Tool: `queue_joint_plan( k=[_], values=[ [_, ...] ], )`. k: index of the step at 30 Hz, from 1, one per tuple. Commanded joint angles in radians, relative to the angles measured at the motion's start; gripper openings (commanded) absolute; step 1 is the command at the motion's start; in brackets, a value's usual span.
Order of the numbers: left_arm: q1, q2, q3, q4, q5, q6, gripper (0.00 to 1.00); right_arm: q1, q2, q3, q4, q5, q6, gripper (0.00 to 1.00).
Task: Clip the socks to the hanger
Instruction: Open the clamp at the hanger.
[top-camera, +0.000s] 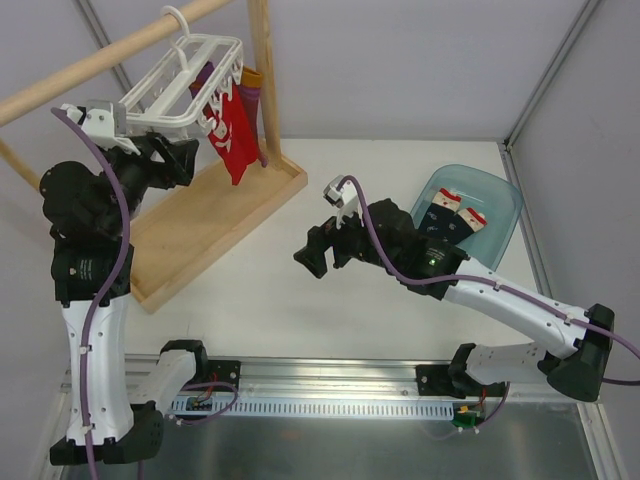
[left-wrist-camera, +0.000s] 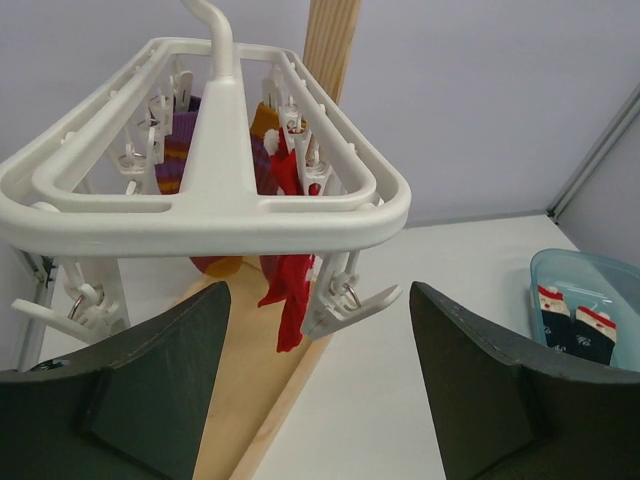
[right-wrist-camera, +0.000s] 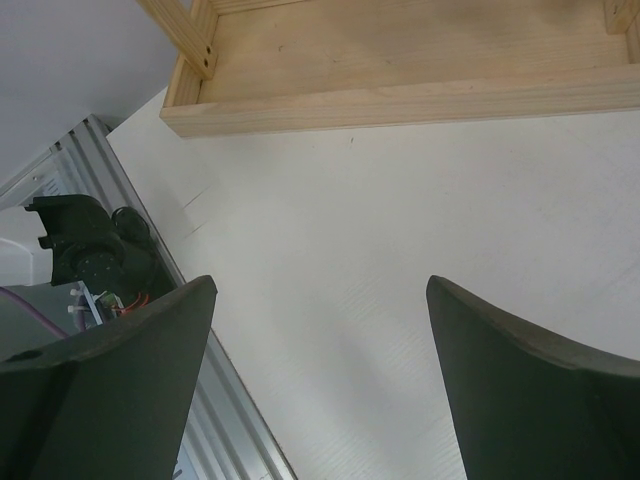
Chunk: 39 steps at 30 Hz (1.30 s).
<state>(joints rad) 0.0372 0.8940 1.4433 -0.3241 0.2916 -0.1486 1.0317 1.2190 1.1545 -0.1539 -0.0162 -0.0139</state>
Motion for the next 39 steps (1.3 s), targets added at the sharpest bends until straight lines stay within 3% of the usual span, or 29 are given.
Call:
queue_joint_plan(
  k=[1, 24, 27, 32, 38, 39],
  values=[
    [0.018, 0.019, 0.012, 0.056, 0.09, 0.026, 0.73, 0.007, -0.003, 0.028, 0.037, -0.01, -0.009, 0.91],
    [0.026, 0.066, -0.008, 0.172, 0.196, -0.029, 0.59, 0.019, -0.015, 0.025, 0.013, 0.039, -0.012, 0.87],
    [0.024, 0.071, -0.008, 0.178, 0.216, -0.032, 0.54, 0.019, -0.016, 0.025, 0.014, 0.044, -0.014, 0.87],
    [0.024, 0.071, -0.014, 0.198, 0.227, -0.049, 0.35, 0.021, -0.018, 0.025, 0.014, 0.05, -0.015, 0.87],
    [0.026, 0.059, -0.035, 0.217, 0.215, -0.112, 0.31, 0.021, -0.015, 0.028, 0.016, 0.051, -0.008, 0.87],
    [0.024, 0.056, -0.04, 0.226, 0.21, -0.147, 0.26, 0.022, -0.012, 0.03, 0.02, 0.051, -0.009, 0.87]
  ],
)
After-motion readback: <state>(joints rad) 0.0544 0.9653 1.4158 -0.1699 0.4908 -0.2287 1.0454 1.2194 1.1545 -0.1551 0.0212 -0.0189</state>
